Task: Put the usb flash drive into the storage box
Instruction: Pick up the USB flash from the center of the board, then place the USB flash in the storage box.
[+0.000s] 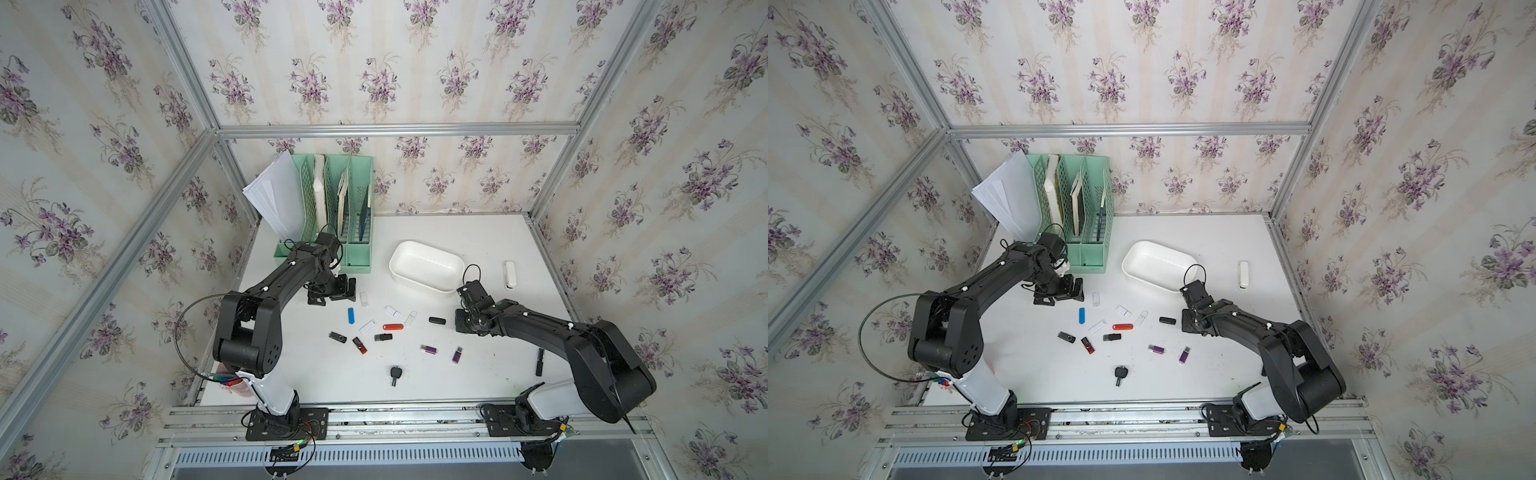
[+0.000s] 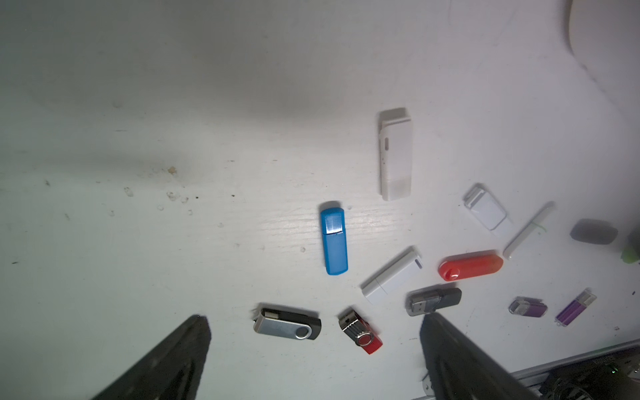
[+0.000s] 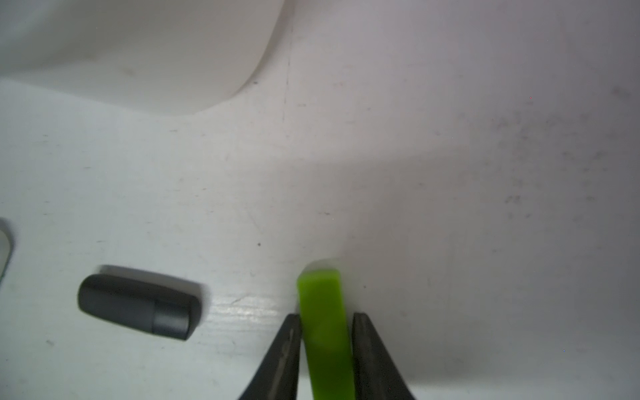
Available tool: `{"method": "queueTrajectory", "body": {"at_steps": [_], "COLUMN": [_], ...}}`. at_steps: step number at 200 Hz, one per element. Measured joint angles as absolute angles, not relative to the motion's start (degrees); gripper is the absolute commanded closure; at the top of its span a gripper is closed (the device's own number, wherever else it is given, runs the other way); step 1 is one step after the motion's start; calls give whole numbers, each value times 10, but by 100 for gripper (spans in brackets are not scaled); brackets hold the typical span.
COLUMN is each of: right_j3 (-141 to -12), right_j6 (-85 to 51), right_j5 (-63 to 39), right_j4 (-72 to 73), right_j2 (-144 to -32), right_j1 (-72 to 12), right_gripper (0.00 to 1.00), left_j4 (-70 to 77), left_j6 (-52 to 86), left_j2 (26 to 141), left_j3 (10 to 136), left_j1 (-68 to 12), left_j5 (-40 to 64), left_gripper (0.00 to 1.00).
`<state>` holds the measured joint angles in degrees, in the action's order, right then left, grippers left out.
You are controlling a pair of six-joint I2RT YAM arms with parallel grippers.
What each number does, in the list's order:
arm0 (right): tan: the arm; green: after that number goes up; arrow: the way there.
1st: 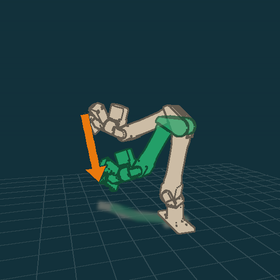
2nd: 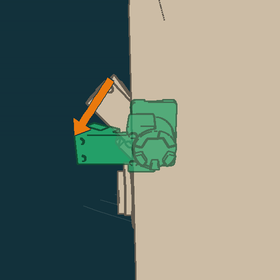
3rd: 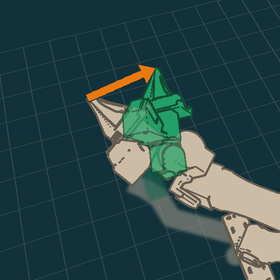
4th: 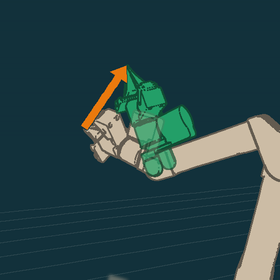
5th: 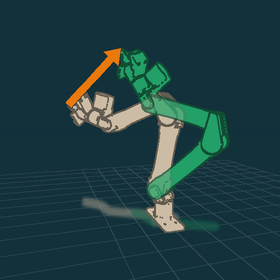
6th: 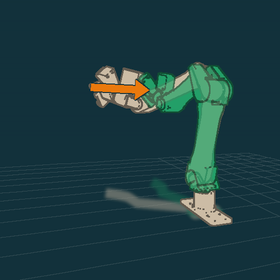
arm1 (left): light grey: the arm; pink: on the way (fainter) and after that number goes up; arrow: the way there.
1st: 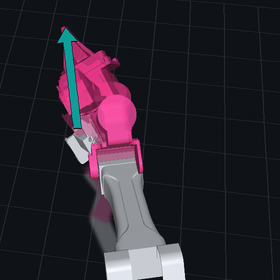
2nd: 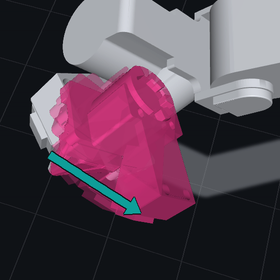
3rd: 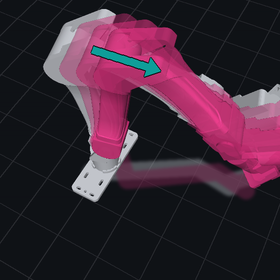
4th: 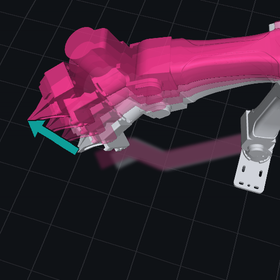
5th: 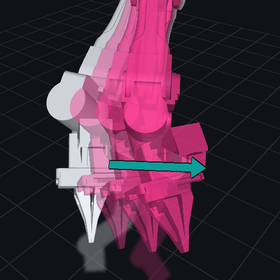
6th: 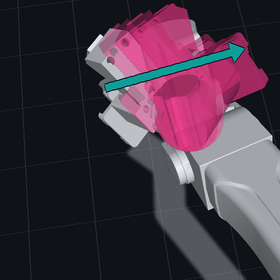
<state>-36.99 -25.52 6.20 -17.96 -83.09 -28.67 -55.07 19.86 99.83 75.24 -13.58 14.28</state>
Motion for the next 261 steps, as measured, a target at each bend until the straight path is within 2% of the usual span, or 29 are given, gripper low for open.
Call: {"method": "queueTrajectory", "body": {"at_steps": [47,177,261], "right_j3": [-370,-399,-605], "right_j6": [-257,-272,-253], "right_j5": [64,44,69], "right_j4": [-179,-260,-346], "right_j2": [-831,-792,-809], "right_j1": [-289,-292,-291], "right_gripper": [78,83,86], "left_j4": [-566,-580,-568], "left_j6": [199,201,214], "left_j2": [1032,1100,1116], "left_j3": [774,785,772], "left_j1": [-157,-200,-208], "left_j5": [131,114,102], "left_gripper": [3,19,19]}}
